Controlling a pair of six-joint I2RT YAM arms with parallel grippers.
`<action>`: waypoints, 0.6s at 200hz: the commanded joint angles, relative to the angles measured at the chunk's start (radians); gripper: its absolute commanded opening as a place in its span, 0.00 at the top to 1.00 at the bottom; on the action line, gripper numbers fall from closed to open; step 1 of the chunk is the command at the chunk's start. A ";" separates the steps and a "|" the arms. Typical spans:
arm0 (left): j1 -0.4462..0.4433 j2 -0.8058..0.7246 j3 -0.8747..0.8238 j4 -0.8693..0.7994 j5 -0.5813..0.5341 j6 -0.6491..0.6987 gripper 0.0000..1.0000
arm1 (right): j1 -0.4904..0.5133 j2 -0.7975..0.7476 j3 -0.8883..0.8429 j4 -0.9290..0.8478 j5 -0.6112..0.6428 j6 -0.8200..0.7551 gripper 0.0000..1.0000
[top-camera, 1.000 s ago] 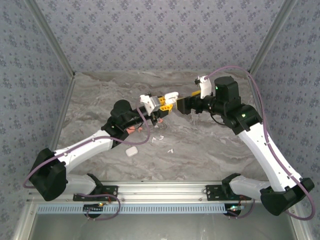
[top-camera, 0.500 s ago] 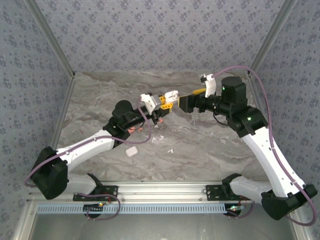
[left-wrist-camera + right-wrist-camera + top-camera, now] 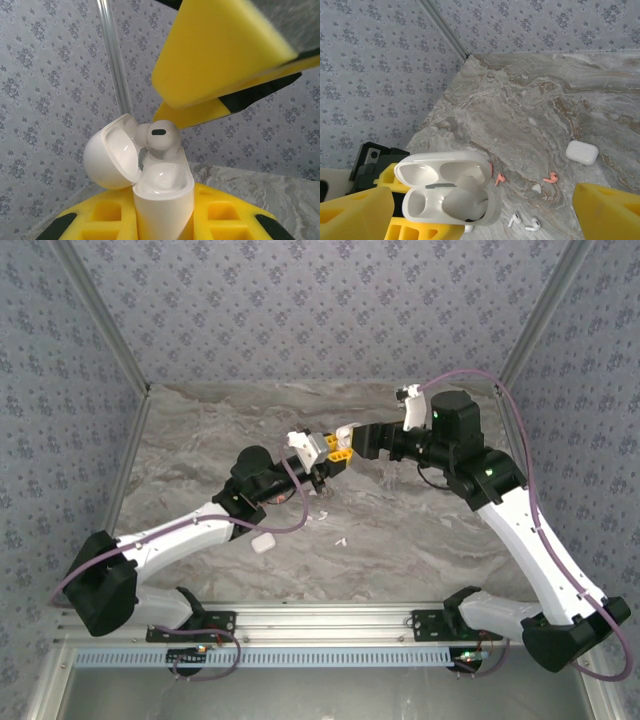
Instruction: Insert wireless bluetooth earbuds into charging case
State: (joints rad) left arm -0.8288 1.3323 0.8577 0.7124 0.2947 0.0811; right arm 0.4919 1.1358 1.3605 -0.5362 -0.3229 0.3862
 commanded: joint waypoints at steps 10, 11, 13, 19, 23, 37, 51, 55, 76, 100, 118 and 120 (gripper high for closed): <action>-0.008 0.005 0.043 0.067 -0.011 -0.021 1.00 | 0.011 0.001 0.032 -0.037 0.046 0.012 0.07; -0.009 0.005 0.043 0.067 -0.012 -0.021 1.00 | 0.011 0.001 0.031 -0.038 0.046 0.012 0.08; -0.009 0.005 0.043 0.067 -0.013 -0.021 1.00 | 0.011 0.000 0.030 -0.039 0.046 0.012 0.08; -0.009 0.005 0.043 0.068 -0.013 -0.023 1.00 | 0.011 -0.001 0.028 -0.042 0.046 0.013 0.08; -0.009 0.005 0.042 0.068 -0.013 -0.024 1.00 | 0.011 -0.001 0.026 -0.043 0.046 0.013 0.08; -0.009 0.006 0.044 0.066 -0.017 -0.029 1.00 | 0.011 0.005 0.026 -0.051 0.046 0.015 0.09; -0.009 0.008 0.047 0.065 -0.018 -0.030 1.00 | 0.011 0.013 0.032 -0.060 0.050 0.022 0.10; -0.009 0.009 0.046 0.065 -0.017 -0.030 1.00 | 0.011 0.015 0.033 -0.059 0.050 0.023 0.11; -0.009 0.010 0.047 0.065 -0.019 -0.029 1.00 | 0.011 0.023 0.040 -0.079 0.052 0.025 0.13; -0.009 0.010 0.047 0.064 -0.020 -0.030 1.00 | 0.011 0.025 0.044 -0.092 0.063 0.020 0.16; -0.009 0.010 0.047 0.064 -0.021 -0.030 1.00 | 0.011 0.025 0.050 -0.102 0.068 0.017 0.19; -0.008 0.010 0.047 0.063 -0.022 -0.030 1.00 | 0.011 0.024 0.049 -0.103 0.069 0.016 0.19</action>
State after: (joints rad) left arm -0.8326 1.3437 0.8715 0.7296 0.2829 0.0612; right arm 0.4984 1.1606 1.3697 -0.6003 -0.2787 0.4007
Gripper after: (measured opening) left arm 0.206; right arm 0.823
